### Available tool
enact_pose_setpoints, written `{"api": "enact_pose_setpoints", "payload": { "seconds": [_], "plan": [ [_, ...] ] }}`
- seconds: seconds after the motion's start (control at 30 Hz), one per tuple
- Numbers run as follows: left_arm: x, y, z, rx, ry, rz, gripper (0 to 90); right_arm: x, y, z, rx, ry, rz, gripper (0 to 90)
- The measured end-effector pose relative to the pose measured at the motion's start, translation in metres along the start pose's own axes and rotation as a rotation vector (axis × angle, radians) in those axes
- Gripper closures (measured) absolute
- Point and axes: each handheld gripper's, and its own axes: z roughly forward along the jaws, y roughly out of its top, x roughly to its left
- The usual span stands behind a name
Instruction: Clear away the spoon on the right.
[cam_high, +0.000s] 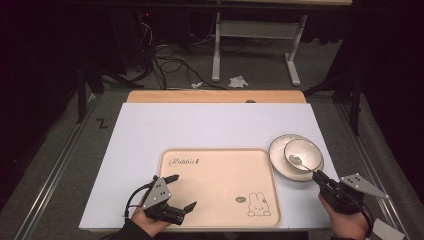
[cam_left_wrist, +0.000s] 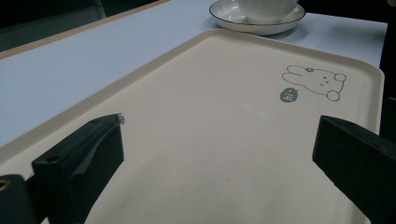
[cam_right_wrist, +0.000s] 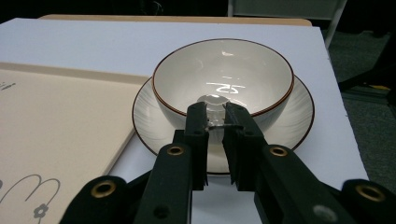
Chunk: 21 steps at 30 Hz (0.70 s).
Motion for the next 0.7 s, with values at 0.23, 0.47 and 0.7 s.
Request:
{"api": "enact_pose_setpoints", "payload": {
  "seconds": [0.23, 0.47, 0.7],
  "plan": [
    [-0.0002, 0.0000, 0.0002, 0.002, -0.002, 0.003, 2.6, -0.0032, -0.0008, -0.0003, 0.009, 0.003, 0.006, 83.3],
    [-0.0008, 0.0001, 0.0004, 0.003, -0.004, 0.006, 2.8, -0.0053, -0.0011, -0.0009, 0.017, -0.002, 0.009, 83.7],
    [-0.0009, 0.0001, 0.0004, 0.004, -0.005, 0.009, 3.0, -0.0063, -0.0010, -0.0019, 0.025, -0.009, -0.002, 83.9]
  ]
}}
